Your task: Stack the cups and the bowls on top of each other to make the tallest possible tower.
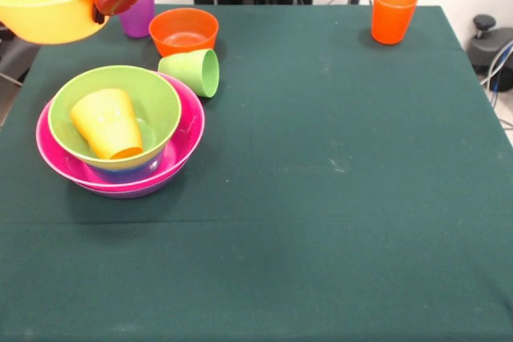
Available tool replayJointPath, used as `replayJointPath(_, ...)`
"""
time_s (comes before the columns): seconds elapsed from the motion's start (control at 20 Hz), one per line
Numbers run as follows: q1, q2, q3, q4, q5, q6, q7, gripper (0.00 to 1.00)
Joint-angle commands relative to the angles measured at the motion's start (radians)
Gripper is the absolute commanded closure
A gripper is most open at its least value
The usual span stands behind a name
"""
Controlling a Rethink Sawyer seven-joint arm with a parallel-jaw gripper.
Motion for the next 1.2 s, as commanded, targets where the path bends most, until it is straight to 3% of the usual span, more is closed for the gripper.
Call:
replayJointPath(0.05,0.034,0.028,0.042,-0.092,0.034,0.128,0.13,1.0)
replayJointPath(1.2,0.063,0.073,0.023,-0.143,0.071,0.124,0.134,1.0)
